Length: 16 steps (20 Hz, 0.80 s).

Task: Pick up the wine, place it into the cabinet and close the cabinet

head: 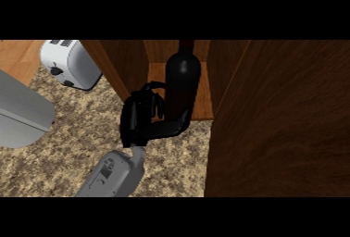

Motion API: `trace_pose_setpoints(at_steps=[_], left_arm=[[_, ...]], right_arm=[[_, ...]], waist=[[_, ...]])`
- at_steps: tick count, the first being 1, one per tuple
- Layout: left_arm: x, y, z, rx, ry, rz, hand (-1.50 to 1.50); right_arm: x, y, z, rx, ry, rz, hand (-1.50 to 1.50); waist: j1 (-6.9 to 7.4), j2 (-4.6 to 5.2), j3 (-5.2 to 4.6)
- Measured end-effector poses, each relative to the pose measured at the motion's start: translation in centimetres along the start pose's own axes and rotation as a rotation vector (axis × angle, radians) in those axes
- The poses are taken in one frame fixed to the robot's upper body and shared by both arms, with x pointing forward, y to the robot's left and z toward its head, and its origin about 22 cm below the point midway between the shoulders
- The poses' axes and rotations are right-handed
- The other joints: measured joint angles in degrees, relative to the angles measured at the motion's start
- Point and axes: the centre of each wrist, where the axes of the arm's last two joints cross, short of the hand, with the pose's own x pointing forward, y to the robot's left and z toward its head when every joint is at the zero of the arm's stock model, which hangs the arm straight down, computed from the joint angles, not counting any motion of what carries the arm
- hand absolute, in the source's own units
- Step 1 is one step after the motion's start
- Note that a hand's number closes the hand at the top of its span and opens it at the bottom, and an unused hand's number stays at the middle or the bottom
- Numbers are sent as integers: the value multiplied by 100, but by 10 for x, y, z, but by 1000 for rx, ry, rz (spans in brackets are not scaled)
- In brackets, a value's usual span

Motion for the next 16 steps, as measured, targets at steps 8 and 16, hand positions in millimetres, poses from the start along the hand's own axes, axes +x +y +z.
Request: trace_pose_setpoints(at_steps=[8,16], left_arm=[[-31,-5,-11,21,35,-57,150],[-60,4,-15,48,56,-62,150]], right_arm=[[4,-3,-5,-4,-8,12,-150],[4,-4,-6,2,1,5,-150]], waist=[[-30,18,-4],[-37,20,-5]])
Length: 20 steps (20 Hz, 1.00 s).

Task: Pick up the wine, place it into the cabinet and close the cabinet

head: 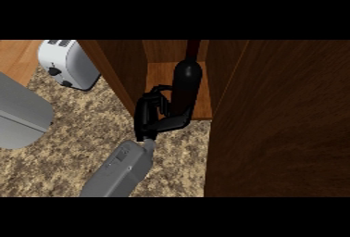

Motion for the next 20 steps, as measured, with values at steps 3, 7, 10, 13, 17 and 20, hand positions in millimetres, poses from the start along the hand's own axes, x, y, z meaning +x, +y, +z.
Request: trace_pose_setpoints(at_steps=[3,7,10,13,17,20], left_arm=[[-9,5,-5,11,7,20,150],[-17,8,-11,29,30,44,150],[-20,8,-16,40,36,48,150],[-16,4,-24,45,44,52,150],[-9,-1,-41,62,51,52,150],[-5,-4,-51,79,64,44,150]], right_arm=[[0,2,-2,8,-4,-8,-150],[0,0,-1,6,-2,-5,-150],[-2,2,1,10,-4,-16,-150],[-2,4,1,14,6,-31,-150],[-2,1,2,-2,1,-19,-150],[-5,-2,5,3,-2,-6,-150]], waist=[[-8,4,-2],[-21,5,-1],[-28,3,0],[-19,-2,0],[-23,4,2],[-51,16,3]])
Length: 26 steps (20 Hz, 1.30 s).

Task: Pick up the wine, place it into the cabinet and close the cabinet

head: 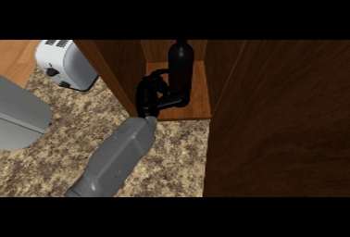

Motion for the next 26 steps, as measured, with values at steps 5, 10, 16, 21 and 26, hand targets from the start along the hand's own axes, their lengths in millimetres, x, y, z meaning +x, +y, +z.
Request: trace_pose_setpoints(at_steps=[5,10,16,21,26], left_arm=[[9,-1,-17,28,0,-12,150],[25,-7,-36,55,-17,-67,150],[37,-10,-52,124,-68,-186,-150],[40,-3,-60,167,-108,-318,-150],[40,-1,-63,184,-94,-394,-150]], right_arm=[[-1,1,2,3,1,-9,-150],[-1,2,-1,11,-6,-15,-150],[-2,3,-2,16,-12,-21,-150],[-6,2,0,22,-18,-20,-150],[-6,3,0,31,-19,-26,-150]], waist=[[10,15,-2],[11,29,-3],[-29,45,-1],[-82,37,5],[-105,37,6]])
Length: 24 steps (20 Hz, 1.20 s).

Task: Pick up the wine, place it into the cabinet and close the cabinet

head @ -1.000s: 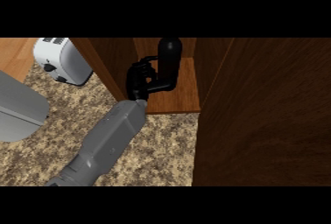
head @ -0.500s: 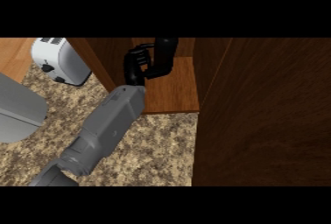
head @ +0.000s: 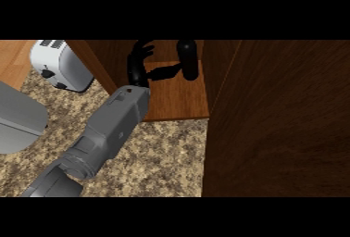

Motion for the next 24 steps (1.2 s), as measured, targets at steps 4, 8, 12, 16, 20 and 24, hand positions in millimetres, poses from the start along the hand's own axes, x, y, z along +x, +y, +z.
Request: trace_pose_setpoints(at_steps=[4,8,12,16,20,24], left_arm=[[1,2,-3,19,5,-35,-150],[-2,4,-4,23,-14,-51,-150],[-1,4,-5,18,-17,-44,-150],[0,3,-4,-28,-59,-27,-150],[0,1,-2,-88,-112,15,-150],[2,-3,1,-145,-145,72,-150]], right_arm=[[0,-2,1,2,-9,5,-150],[-2,1,2,16,-5,-5,-150],[-3,2,5,25,0,-14,-150],[-3,2,5,27,-1,-10,-150],[-3,3,7,24,2,-17,-150],[-4,5,8,17,5,-31,-150]], waist=[[-39,18,-1],[-70,20,0],[-76,26,-6],[-53,40,-7],[-7,24,-3],[58,4,-8]])
